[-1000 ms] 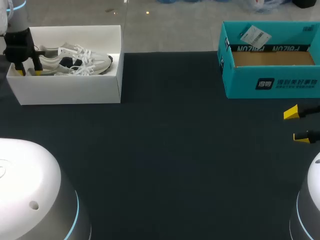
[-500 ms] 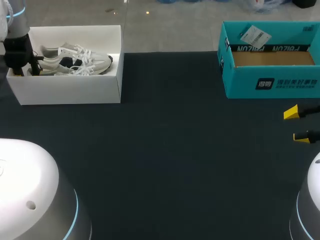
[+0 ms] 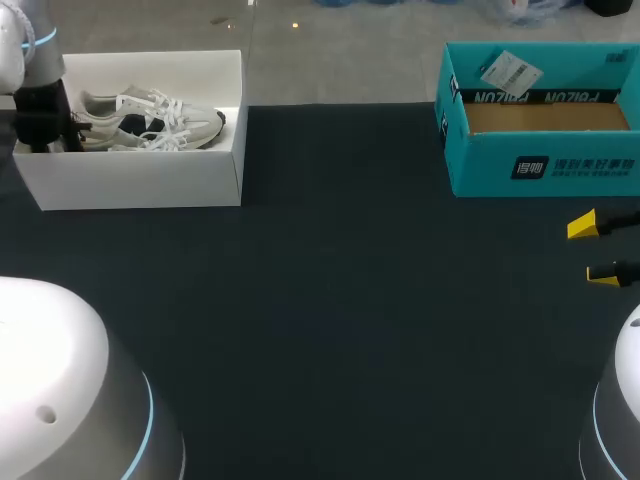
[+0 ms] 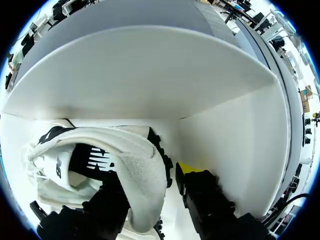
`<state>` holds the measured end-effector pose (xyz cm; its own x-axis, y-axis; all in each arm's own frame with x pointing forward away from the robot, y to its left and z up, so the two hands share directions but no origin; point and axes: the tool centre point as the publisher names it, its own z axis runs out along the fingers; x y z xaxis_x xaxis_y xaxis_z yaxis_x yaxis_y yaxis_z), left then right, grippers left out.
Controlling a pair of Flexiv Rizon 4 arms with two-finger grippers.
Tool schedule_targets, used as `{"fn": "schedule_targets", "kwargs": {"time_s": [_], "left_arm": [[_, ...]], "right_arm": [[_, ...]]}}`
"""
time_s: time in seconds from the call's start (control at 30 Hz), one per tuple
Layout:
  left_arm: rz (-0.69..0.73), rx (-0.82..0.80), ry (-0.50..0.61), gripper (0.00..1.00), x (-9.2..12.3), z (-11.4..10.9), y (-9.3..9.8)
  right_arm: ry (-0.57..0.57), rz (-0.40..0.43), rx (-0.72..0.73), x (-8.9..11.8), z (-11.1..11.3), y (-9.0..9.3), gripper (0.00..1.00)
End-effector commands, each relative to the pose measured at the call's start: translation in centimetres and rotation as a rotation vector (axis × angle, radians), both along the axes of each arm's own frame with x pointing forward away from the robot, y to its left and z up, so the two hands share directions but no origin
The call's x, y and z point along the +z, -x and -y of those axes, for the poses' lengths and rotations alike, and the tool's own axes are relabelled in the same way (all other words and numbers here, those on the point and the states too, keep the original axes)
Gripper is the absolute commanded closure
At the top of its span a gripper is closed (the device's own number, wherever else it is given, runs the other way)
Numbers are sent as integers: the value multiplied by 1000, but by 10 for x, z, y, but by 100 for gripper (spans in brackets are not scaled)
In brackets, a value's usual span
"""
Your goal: Take the shoe out of the shoebox, open the shoe tongue, remove and reinsert the insole, then place the shoe into the shoebox
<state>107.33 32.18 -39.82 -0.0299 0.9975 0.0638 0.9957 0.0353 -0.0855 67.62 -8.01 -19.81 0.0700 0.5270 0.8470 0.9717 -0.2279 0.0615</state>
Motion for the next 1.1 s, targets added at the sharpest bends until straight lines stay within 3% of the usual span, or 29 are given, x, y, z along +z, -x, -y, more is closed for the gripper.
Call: {"fn": "schedule_targets", "kwargs": {"time_s": [0.03, 0.1, 0.33, 0.77, 1.1], "left_arm": [[-16, -1, 0, 75, -4, -1, -7], [-18, -3, -2, 100, -5, -1, -7], [-15, -31, -13, 100, 8, 1, -3], [-29, -186, -28, 100, 88, 16, 12], [36, -167, -4, 100, 135, 25, 19]], "right_arm": [[3, -1, -2, 0, 0, 2, 0], [3, -1, -2, 0, 0, 2, 0], [3, -1, -2, 0, 0, 2, 0], [3, -1, -2, 0, 0, 2, 0], [3, -1, -2, 0, 0, 2, 0]]}}
